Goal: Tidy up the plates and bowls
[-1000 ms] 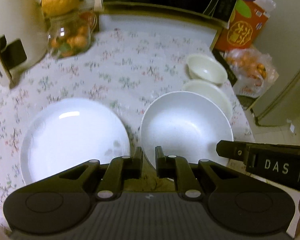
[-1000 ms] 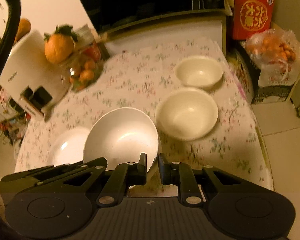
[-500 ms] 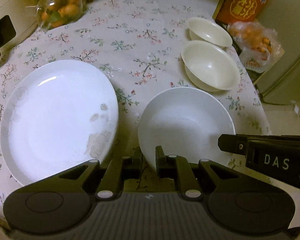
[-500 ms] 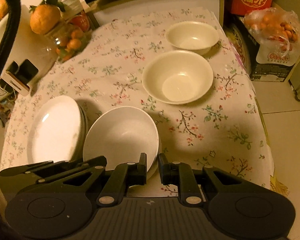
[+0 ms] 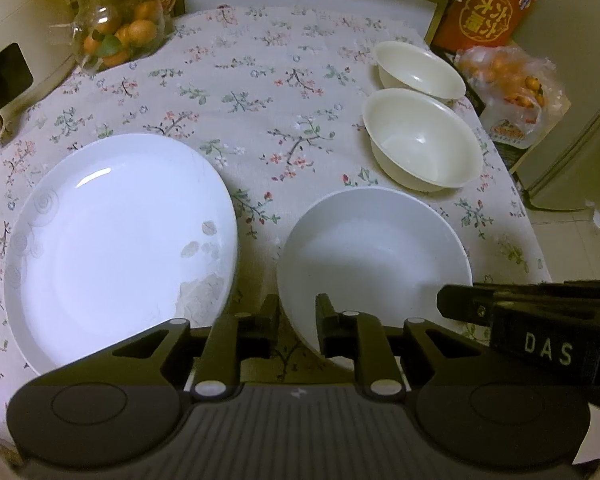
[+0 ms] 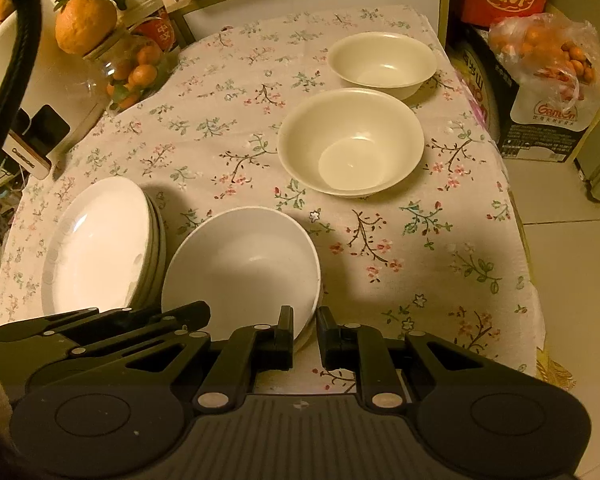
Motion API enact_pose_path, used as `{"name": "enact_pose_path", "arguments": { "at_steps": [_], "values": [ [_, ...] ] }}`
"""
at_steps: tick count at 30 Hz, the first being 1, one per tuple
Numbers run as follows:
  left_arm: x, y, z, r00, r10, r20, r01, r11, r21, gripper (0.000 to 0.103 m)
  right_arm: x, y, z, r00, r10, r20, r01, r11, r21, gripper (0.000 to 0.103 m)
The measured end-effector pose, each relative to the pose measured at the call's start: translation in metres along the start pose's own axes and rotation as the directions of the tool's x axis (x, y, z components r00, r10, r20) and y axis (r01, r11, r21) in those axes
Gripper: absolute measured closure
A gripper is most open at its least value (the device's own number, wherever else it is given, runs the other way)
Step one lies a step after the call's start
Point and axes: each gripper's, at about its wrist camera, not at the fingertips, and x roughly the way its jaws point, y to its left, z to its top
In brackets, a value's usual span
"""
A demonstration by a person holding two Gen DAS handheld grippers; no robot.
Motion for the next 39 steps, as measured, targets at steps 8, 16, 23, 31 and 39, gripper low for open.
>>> {"name": "enact_pose_path", "arguments": {
  "at_steps": [8, 16, 23, 31, 39],
  "values": [
    [-0.003, 0.001, 0.005, 1.000, 0.021, 0.022, -0.021, 1.000, 0.002, 0.080, -0.002, -0.001, 0.001, 1.000, -0.001, 0.011, 0.001, 1.000, 0.008, 0.084],
    [-0.008, 0.003, 0.010, 0.998, 0.029, 0.050, -0.030, 0.999, 0.011, 0.079, -0.005, -0.002, 0.002, 1.000, 0.006, 0.025, -0.007, 1.000, 0.018, 0.084],
    [-0.010, 0.001, 0.015, 0.997, 0.026, 0.066, -0.027, 1.000, 0.012, 0.079, -0.009, -0.004, 0.005, 0.999, 0.013, 0.046, -0.014, 0.999, 0.030, 0.075],
    [-0.023, 0.004, 0.023, 0.992, 0.020, 0.124, -0.022, 1.000, 0.011, 0.071, -0.014, -0.007, 0.009, 0.997, 0.017, 0.075, -0.021, 0.999, 0.043, 0.064],
    [-0.024, -0.005, 0.038, 0.986, 0.018, 0.167, -0.022, 0.999, 0.024, 0.069, -0.024, -0.013, 0.020, 0.991, 0.021, 0.131, -0.032, 0.996, 0.081, 0.055]
  ]
}}
